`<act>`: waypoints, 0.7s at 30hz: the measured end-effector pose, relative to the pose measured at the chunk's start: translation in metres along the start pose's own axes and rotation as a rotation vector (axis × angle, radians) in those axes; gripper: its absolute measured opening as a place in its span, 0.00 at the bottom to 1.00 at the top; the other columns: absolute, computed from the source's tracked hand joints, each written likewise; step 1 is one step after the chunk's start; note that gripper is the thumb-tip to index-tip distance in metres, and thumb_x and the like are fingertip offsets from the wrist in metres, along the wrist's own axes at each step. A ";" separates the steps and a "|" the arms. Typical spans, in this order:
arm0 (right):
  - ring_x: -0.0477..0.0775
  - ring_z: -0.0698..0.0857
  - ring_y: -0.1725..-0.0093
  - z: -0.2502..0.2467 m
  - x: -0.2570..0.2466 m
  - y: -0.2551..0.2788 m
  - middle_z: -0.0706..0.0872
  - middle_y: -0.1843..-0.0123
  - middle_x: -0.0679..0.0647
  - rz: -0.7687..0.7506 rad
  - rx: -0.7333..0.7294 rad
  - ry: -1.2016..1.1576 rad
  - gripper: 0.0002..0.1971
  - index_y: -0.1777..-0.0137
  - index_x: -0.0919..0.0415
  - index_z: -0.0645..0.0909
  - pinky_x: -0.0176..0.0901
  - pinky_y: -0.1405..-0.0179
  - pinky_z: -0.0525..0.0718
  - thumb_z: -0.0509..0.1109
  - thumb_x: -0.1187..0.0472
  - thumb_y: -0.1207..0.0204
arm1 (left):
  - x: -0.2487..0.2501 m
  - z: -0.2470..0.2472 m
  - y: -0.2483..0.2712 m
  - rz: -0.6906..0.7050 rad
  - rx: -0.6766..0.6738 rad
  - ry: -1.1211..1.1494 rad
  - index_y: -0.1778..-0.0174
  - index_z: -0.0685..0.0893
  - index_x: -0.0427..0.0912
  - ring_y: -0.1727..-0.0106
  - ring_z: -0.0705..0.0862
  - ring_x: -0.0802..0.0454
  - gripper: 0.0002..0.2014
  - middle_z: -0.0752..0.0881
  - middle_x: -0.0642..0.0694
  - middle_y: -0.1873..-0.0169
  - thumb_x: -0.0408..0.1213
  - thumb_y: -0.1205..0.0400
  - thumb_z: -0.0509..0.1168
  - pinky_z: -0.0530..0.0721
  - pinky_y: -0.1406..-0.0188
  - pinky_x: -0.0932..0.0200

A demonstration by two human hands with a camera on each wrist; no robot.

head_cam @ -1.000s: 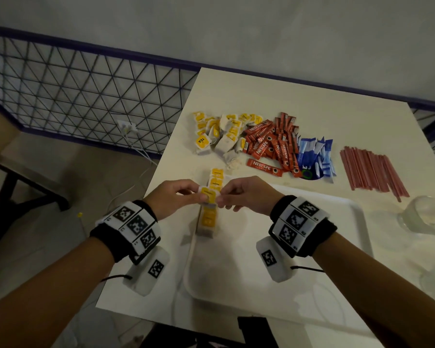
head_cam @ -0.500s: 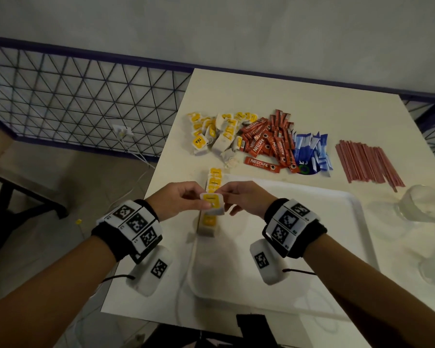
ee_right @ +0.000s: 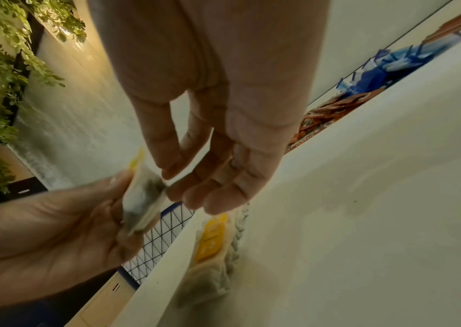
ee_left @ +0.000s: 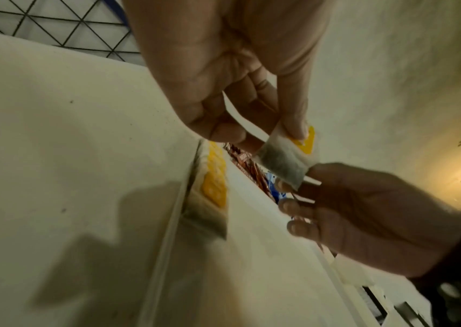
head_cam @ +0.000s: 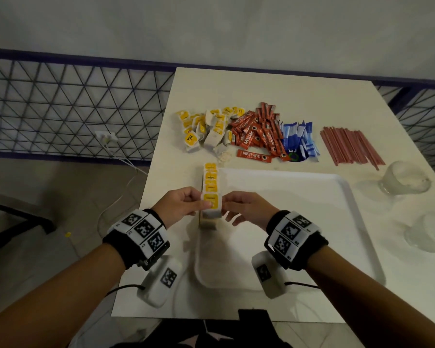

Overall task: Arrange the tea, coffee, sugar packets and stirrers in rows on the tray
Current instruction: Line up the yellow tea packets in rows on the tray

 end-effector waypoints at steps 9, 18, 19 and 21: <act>0.39 0.75 0.68 0.012 0.013 0.000 0.78 0.65 0.44 -0.057 0.105 0.330 0.13 0.44 0.63 0.83 0.28 0.67 0.73 0.73 0.59 0.26 | -0.031 0.008 0.009 -0.065 -0.064 -0.120 0.68 0.78 0.43 0.78 0.80 0.69 0.11 0.85 0.58 0.81 0.27 0.26 0.71 0.75 0.77 0.75; 0.46 0.78 0.59 0.021 0.006 -0.013 0.89 0.49 0.59 0.023 0.083 0.566 0.10 0.46 0.63 0.85 0.24 0.66 0.71 0.72 0.60 0.26 | -0.035 0.001 0.013 -0.097 0.003 -0.286 0.63 0.79 0.43 0.73 0.85 0.58 0.09 0.86 0.49 0.71 0.35 0.28 0.75 0.83 0.75 0.68; 0.46 0.79 0.57 0.021 0.005 -0.015 0.89 0.48 0.59 0.027 0.090 0.564 0.10 0.46 0.63 0.85 0.24 0.66 0.71 0.72 0.61 0.26 | -0.034 -0.001 0.014 -0.092 0.016 -0.291 0.63 0.79 0.41 0.76 0.85 0.61 0.09 0.86 0.47 0.71 0.35 0.28 0.75 0.83 0.76 0.69; 0.46 0.79 0.56 0.019 0.005 -0.019 0.89 0.49 0.59 0.034 0.100 0.560 0.10 0.47 0.64 0.85 0.24 0.65 0.72 0.72 0.61 0.26 | -0.033 -0.004 0.014 -0.090 0.039 -0.328 0.63 0.78 0.39 0.82 0.82 0.63 0.11 0.85 0.45 0.72 0.35 0.27 0.75 0.83 0.79 0.69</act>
Point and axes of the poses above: each hand's wrist, its own y-axis away from the middle knuckle, its own z-axis out of the palm, x = y × z, the point moved 3 cm from there along -y, towards the middle knuckle
